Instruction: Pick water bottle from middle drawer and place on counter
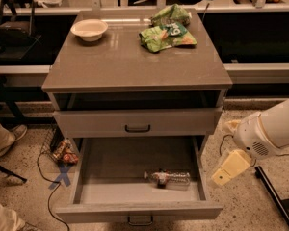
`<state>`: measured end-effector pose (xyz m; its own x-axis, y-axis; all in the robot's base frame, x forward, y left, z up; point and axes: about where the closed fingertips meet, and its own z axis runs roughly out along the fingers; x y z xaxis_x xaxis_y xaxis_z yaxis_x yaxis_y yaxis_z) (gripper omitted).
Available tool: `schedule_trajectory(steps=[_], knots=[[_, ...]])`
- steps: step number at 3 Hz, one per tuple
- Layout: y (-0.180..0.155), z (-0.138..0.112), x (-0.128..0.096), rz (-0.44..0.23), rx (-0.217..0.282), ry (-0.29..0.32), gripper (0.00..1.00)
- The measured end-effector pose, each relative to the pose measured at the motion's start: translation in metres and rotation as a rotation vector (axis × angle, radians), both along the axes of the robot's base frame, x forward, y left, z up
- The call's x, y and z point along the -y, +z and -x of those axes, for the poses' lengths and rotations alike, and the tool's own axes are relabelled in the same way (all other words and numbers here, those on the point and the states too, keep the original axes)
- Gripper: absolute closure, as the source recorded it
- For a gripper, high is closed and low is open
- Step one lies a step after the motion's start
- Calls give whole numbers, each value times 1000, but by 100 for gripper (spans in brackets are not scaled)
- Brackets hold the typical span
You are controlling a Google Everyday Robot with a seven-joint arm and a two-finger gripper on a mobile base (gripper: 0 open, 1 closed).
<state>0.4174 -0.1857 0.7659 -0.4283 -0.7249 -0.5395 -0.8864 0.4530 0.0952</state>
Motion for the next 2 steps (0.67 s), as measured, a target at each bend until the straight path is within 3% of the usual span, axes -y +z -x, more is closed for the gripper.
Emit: schedule_trajectory(steps=[1,2], knots=[[-16,-5,-9,32,11,8,0],[-69,-16,-25,95,11,19,0]])
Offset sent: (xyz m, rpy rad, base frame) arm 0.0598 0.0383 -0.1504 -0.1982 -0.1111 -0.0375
